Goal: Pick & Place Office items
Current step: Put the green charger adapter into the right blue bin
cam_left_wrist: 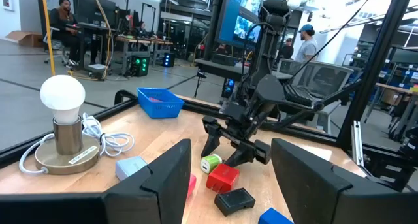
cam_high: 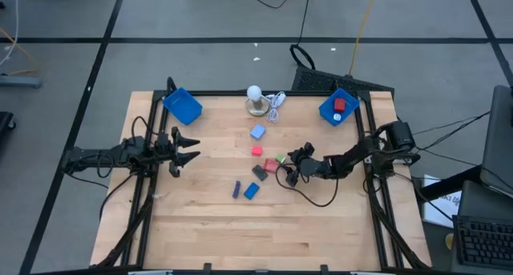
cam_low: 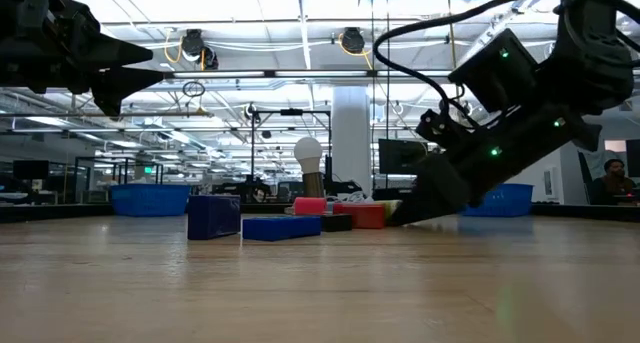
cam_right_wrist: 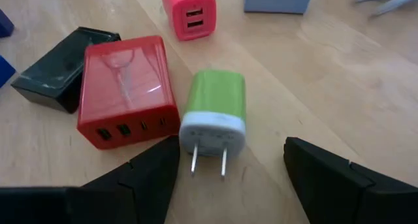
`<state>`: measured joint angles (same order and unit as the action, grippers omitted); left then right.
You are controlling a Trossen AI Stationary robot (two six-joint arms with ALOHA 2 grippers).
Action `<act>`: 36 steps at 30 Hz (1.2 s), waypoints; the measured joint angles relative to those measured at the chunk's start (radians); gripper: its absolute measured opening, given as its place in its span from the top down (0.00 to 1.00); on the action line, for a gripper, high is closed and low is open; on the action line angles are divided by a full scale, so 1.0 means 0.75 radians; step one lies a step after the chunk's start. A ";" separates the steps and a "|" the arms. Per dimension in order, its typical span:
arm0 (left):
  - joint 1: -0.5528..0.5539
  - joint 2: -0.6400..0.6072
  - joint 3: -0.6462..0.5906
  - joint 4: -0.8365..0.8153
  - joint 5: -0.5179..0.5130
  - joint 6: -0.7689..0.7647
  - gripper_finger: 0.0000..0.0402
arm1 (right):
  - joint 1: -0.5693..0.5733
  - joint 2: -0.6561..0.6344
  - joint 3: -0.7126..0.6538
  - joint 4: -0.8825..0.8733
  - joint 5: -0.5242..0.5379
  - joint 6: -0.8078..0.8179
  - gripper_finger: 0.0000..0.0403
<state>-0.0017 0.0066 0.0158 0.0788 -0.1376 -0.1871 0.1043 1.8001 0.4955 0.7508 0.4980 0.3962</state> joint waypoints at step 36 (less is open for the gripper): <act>0.000 0.000 0.000 0.000 0.000 0.000 0.47 | -0.285 -0.590 0.074 -0.539 -0.073 -0.023 0.68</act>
<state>-0.0017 0.0064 0.0157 0.0788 -0.1378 -0.1871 -0.1091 1.3576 0.5507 0.3465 0.4432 0.3792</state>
